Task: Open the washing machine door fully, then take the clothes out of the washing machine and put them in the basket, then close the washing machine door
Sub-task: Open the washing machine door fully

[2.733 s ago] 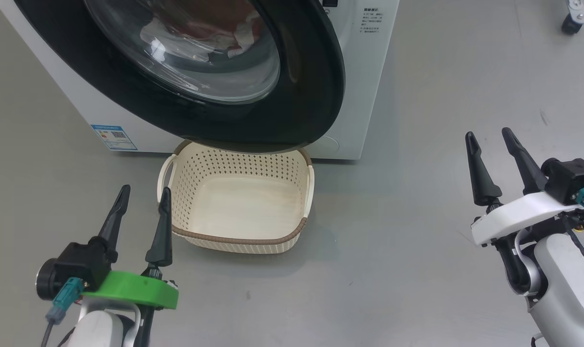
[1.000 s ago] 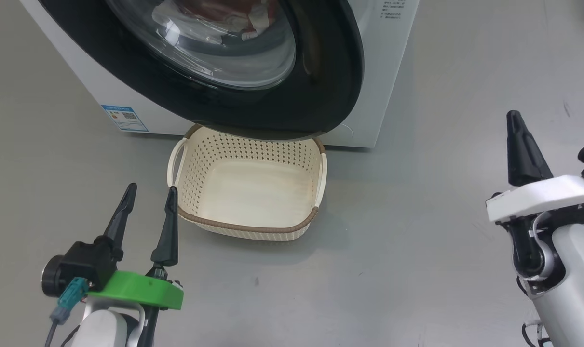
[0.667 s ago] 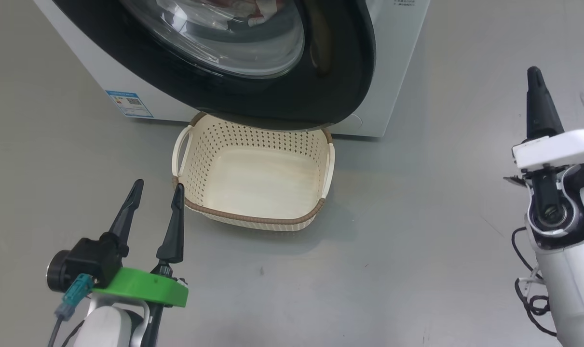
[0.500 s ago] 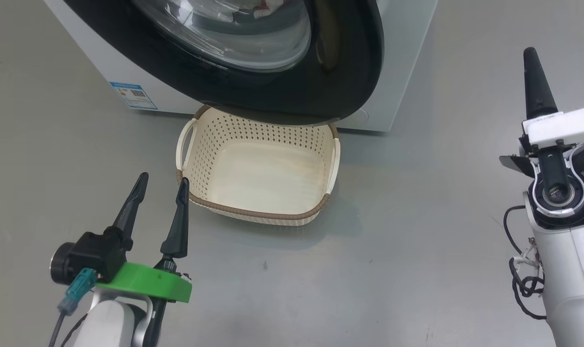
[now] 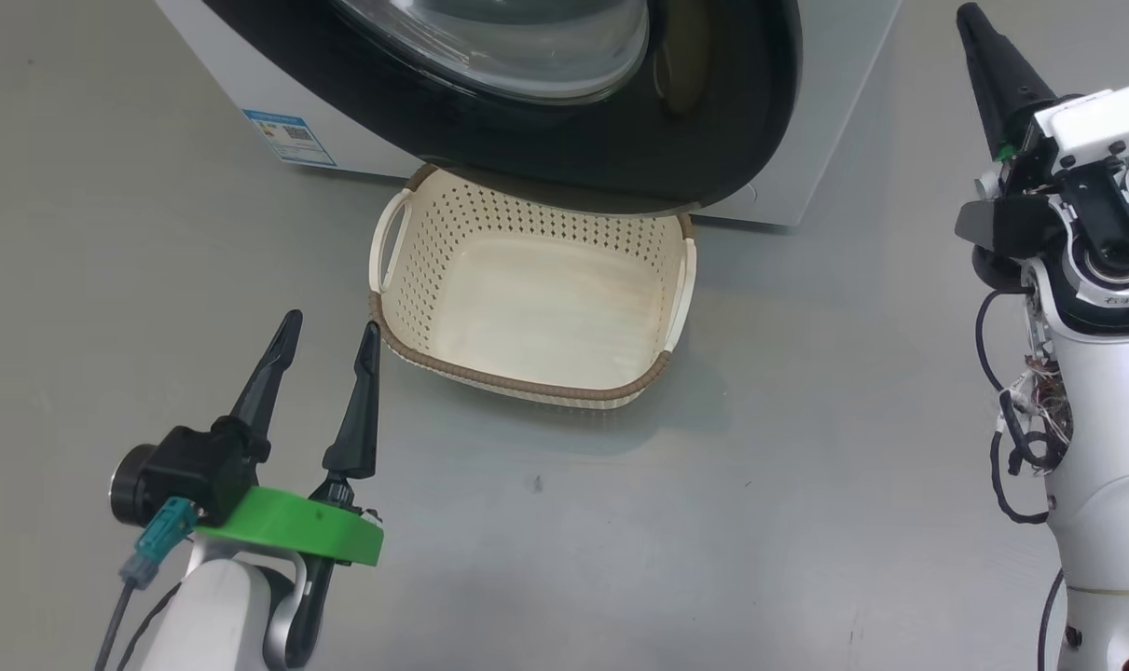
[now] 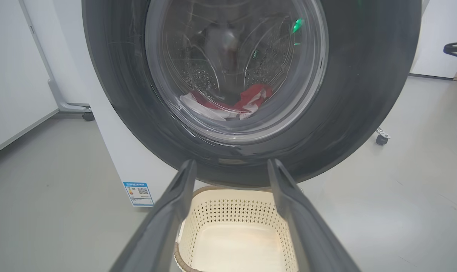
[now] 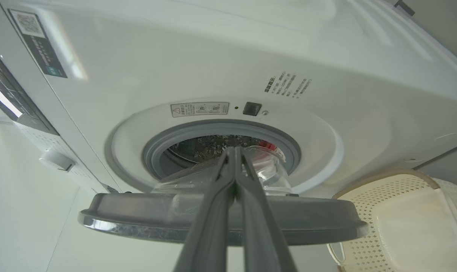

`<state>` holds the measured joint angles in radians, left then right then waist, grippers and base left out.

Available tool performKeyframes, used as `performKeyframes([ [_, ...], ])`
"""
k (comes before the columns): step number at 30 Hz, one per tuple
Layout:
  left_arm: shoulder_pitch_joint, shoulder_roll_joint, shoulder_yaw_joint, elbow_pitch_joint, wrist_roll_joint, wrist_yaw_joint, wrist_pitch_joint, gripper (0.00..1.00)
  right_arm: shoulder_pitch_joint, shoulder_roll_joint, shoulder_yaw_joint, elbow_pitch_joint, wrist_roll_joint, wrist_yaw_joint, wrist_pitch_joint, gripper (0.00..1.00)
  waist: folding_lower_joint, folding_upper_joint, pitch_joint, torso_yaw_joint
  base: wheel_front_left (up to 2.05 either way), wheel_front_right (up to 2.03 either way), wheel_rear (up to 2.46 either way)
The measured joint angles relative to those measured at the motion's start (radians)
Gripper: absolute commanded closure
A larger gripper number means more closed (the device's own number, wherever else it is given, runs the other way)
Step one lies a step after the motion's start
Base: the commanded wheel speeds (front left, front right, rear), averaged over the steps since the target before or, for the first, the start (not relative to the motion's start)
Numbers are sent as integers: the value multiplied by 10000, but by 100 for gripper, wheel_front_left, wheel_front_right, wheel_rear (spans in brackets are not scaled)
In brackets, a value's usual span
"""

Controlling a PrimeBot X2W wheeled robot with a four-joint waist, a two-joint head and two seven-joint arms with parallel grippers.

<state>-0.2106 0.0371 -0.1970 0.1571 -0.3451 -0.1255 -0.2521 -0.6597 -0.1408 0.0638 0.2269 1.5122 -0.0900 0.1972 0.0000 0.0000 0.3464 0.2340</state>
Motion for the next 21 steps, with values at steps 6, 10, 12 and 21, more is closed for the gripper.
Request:
performKeyframes([
  [6,-145,-4,-40,54,-46,0,0,0,-676,-88,-31,384,391,-184,771,100,0,0,223,187,0,0,0],
  [10,-207,-6,-58,61,-69,0,0,0,-1102,-107,-21,669,594,-274,1208,100,0,0,369,279,0,0,0],
  [12,-266,-8,-94,67,-71,0,0,0,-1259,-113,-27,838,819,-286,1471,100,0,0,431,328,0,0,0],
  [21,-433,-38,-144,138,-146,0,0,0,-1949,-165,111,1580,1239,-364,2401,100,0,0,666,551,0,0,0],
])
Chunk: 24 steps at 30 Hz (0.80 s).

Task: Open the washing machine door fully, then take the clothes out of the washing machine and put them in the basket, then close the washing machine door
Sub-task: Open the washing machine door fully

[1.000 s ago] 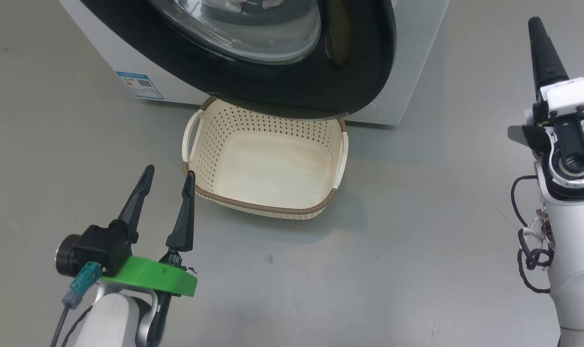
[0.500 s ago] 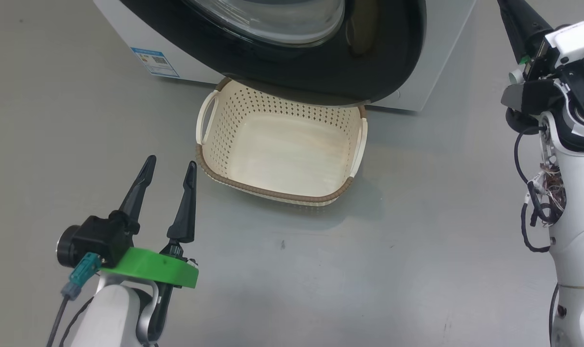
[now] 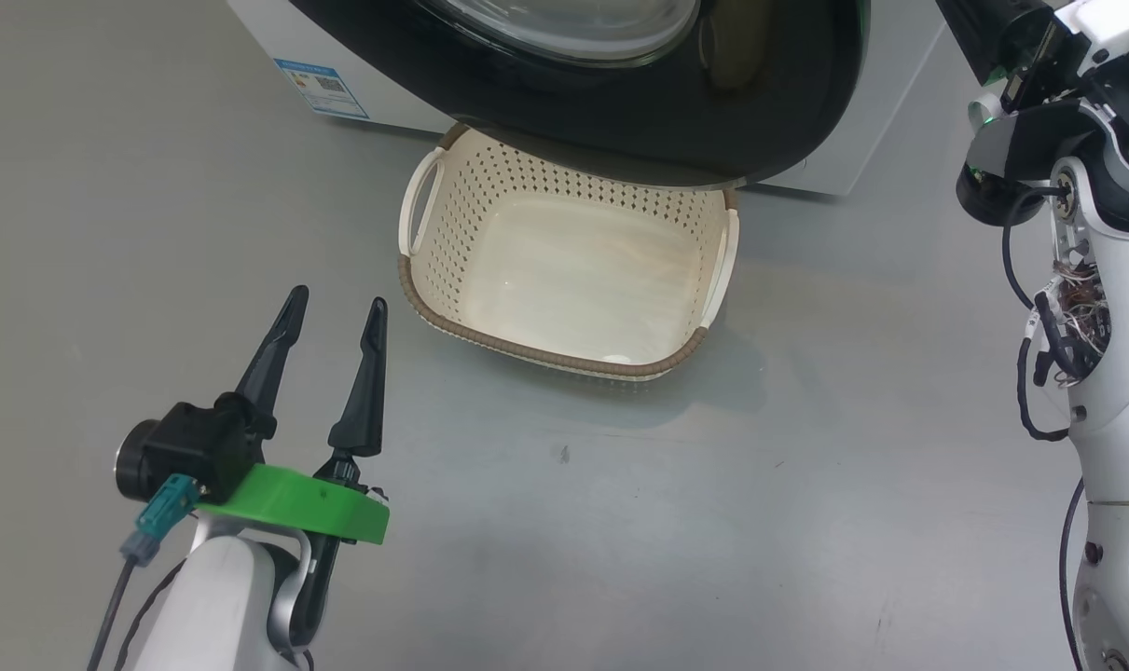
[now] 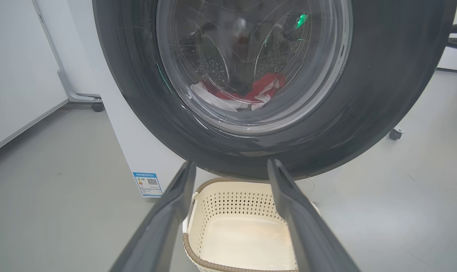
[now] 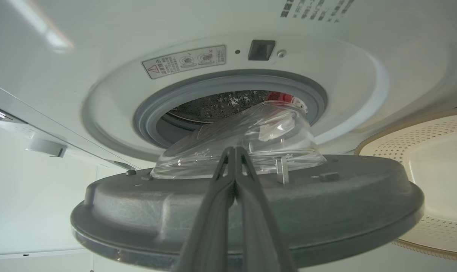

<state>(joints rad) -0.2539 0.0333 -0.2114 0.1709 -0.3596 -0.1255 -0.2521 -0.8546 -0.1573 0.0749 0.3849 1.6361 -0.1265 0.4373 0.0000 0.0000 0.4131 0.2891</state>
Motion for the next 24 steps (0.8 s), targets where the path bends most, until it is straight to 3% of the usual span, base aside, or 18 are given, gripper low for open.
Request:
performKeyframes([
  [24,-76,-8,-23,173,-102,0,0,0,-593,-13,619,1622,529,-10,1593,100,0,0,-103,191,0,0,0],
])
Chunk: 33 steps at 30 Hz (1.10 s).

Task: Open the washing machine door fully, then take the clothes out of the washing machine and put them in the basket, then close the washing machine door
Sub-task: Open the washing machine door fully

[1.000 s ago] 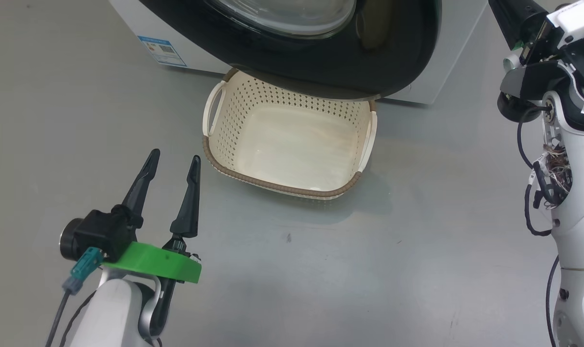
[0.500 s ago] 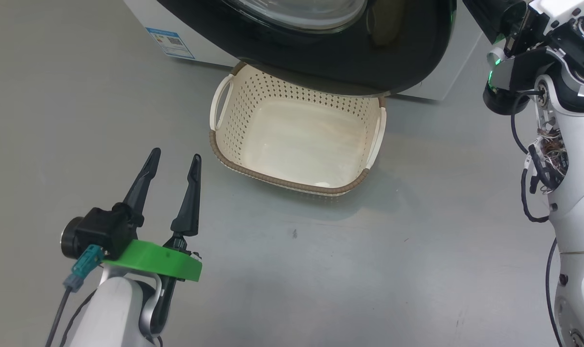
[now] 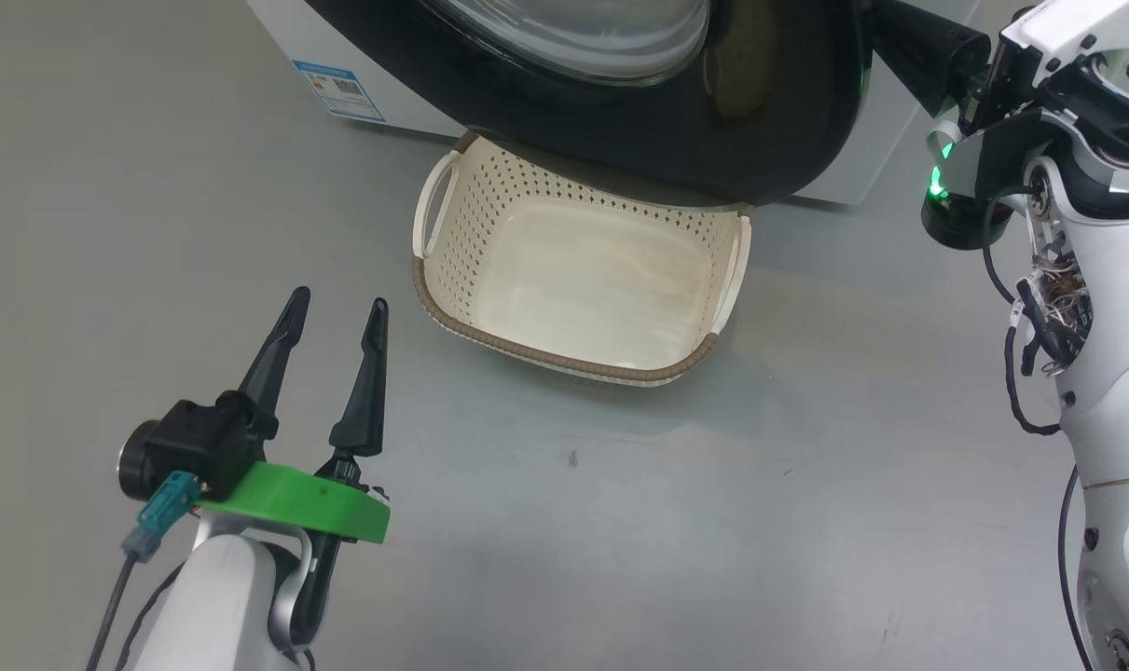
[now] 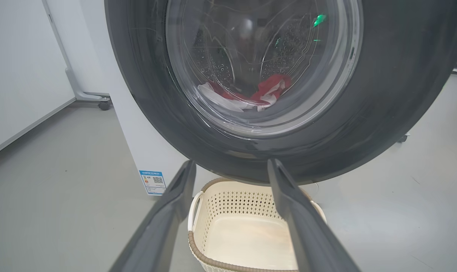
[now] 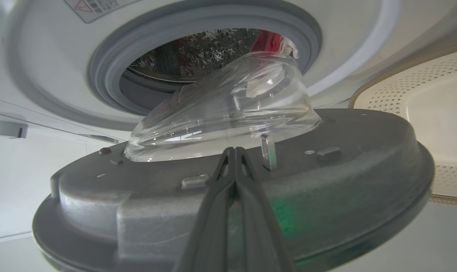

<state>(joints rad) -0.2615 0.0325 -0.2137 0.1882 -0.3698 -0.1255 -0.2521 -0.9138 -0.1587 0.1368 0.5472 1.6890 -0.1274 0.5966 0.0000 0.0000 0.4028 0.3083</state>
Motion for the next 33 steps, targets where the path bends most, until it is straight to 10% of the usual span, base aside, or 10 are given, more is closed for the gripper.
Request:
performKeyframes([
  [33,165,0,163,188,35,0,0,0,968,445,1001,569,508,0,1394,100,0,0,-1086,-140,0,0,0],
])
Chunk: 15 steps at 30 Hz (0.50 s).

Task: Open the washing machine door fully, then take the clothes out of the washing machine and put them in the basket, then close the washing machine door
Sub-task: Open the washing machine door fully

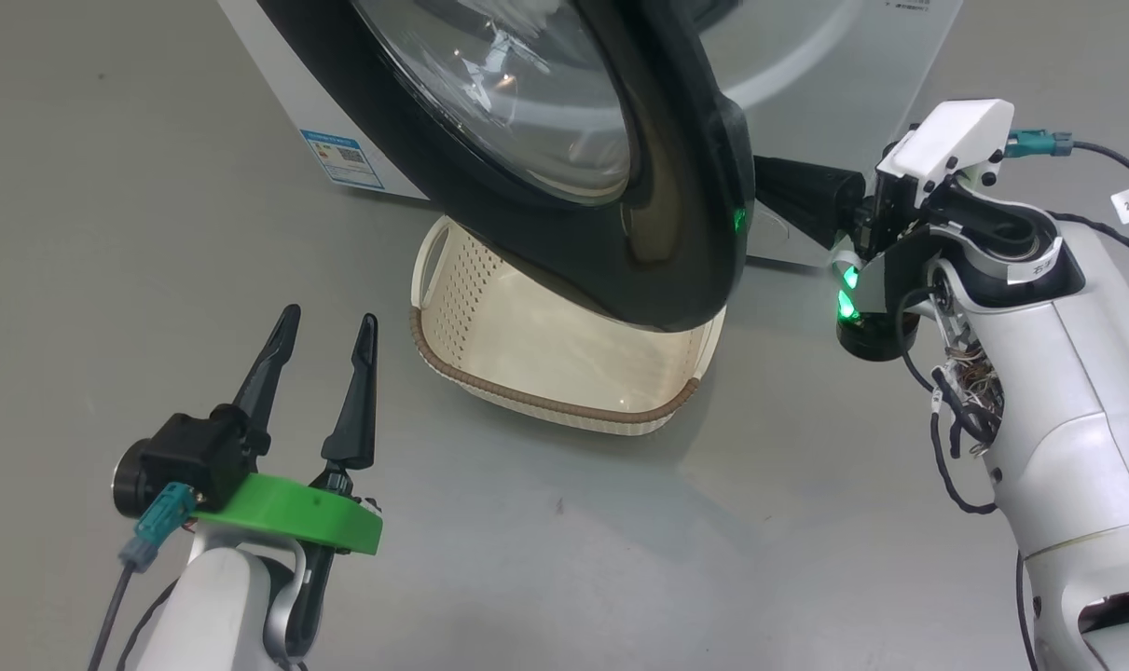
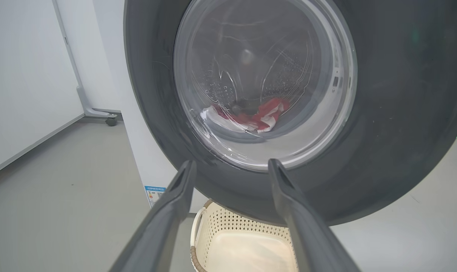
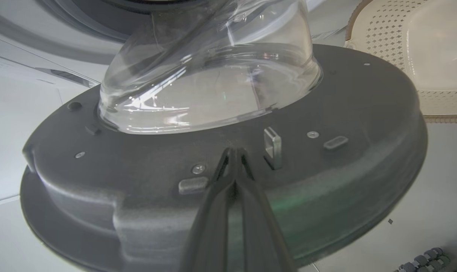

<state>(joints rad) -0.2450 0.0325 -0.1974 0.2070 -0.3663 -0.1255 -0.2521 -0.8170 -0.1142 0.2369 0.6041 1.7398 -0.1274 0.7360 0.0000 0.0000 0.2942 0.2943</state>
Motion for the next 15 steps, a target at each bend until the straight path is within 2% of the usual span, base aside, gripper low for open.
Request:
performKeyframes([
  [15,203,2,25,-13,105,0,0,0,740,322,738,-489,127,-2,349,100,0,0,-271,-103,0,0,0],
])
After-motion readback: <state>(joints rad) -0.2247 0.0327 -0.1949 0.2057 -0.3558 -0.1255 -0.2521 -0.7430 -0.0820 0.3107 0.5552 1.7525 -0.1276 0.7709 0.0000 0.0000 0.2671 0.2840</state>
